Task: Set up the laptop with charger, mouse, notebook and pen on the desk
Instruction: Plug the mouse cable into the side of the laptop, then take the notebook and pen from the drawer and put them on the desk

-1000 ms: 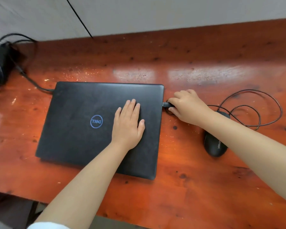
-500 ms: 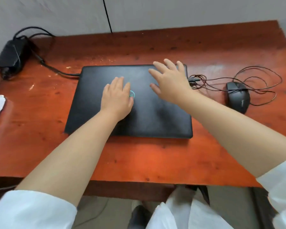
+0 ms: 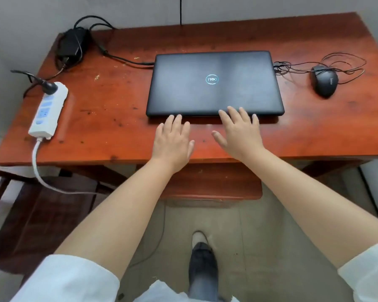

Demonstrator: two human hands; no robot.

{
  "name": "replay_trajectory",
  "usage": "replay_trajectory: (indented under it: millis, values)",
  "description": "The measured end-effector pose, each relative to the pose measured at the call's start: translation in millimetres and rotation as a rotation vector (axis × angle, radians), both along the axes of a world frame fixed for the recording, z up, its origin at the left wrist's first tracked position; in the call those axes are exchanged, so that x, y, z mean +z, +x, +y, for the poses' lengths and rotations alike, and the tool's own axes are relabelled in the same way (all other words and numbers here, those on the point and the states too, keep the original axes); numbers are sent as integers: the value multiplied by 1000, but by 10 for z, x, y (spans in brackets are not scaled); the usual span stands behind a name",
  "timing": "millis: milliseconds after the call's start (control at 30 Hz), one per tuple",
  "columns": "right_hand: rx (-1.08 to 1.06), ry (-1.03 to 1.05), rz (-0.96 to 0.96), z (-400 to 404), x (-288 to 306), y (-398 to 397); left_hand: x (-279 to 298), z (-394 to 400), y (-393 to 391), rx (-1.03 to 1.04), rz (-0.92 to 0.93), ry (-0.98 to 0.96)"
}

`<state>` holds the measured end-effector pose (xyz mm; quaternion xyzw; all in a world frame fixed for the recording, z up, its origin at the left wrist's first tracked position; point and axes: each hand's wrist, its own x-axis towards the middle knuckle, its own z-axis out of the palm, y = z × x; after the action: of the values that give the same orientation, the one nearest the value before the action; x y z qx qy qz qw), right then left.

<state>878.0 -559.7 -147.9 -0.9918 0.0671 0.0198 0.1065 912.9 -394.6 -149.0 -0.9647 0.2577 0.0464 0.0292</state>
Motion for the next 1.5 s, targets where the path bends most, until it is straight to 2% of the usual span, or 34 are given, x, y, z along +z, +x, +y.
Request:
replay_trajectory:
  millis: [233, 333, 500, 700, 833, 1000, 1133, 1233, 1500]
  values:
    - [-74, 80, 77, 610, -599, -1161, -588, 605, -1059, 61, 162, 55]
    - [-105, 108, 112, 798, -850, -1490, -819, 794, -1328, 26, 215, 93]
    - [-186, 112, 100, 1099, -1229, -1715, -1148, 1099, -1452, -68, 202, 112]
    - [-277, 96, 165, 1305, -1963, -1779, -1812, 1488, -1422, -14, 193, 53]
    - [-422, 162, 70, 1191, -2561, -1700, -2477, 1590, -1309, 71, 148, -20]
    - [-590, 284, -145, 823, -3105, -1480, -3197, 1534, -1080, 131, 16, -265]
    - [-756, 589, -484, 619, -3250, -1244, -3441, 1413, -887, 263, -174, -718]
    - [-876, 838, -683, 506, -3251, -1145, -3471, 1382, -797, 411, -175, -1021]
    - [-794, 986, -725, 285, -3199, -1198, -3253, 1249, -730, 531, 6, -1215]
